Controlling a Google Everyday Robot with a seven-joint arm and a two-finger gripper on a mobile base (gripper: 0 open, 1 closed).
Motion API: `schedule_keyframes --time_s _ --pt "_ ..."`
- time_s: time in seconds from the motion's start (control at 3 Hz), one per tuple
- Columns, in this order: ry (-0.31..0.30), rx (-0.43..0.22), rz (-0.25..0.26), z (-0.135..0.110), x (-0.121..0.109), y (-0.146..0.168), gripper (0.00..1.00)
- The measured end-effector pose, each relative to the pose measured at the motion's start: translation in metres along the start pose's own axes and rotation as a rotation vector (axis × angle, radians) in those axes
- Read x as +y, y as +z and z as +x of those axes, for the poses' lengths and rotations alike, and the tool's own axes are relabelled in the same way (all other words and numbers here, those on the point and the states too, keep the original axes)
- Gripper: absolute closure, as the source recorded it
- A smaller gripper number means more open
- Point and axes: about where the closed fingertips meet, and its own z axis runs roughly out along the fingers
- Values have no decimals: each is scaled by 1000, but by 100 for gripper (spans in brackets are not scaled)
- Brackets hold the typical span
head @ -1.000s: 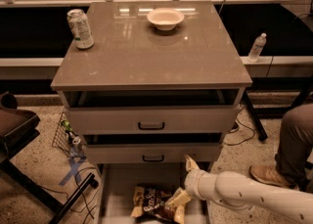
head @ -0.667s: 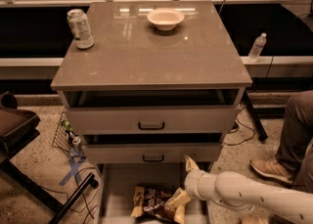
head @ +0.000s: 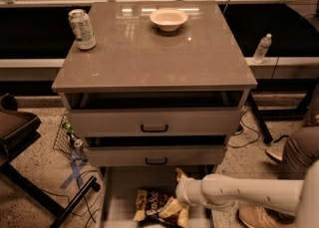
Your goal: Pick brown chip bag from bottom drawer and place on counter
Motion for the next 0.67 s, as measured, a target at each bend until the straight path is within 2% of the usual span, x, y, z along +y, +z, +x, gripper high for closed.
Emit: schedule_keyframes --time_s 0.67 --pt "96 -98 -149 40 16 104 0"
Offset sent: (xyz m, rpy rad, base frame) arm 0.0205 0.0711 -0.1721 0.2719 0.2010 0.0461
